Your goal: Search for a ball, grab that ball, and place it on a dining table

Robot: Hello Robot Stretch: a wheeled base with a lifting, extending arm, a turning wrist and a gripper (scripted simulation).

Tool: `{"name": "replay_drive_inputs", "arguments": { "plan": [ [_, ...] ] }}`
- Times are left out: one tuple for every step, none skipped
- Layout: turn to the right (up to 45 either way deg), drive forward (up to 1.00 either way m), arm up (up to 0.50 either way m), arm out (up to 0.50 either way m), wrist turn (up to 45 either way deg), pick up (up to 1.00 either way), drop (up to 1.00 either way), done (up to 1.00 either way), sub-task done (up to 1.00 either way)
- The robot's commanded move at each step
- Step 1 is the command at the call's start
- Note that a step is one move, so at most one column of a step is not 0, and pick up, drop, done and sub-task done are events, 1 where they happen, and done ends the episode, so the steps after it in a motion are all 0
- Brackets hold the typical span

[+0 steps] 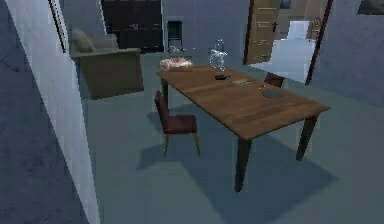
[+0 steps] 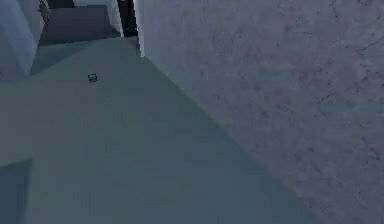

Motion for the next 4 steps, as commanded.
{"name": "replay_drive_inputs", "arguments": {
  "plan": [
    [45.0, 0.0, 0.0, 0.0, 0.0, 0.0, 0.0, 0.0, 0.0],
    [6.0, 0.0, 0.0, 0.0, 0.0, 0.0, 0.0, 0.0, 0.0],
    [3.0, 0.0, 0.0, 0.0, 0.0, 0.0, 0.0, 0.0, 0.0],
    [-45.0, 0.0, 0.0, 0.0, 0.0, 0.0, 0.0, 0.0, 0.0]
  ]
}}
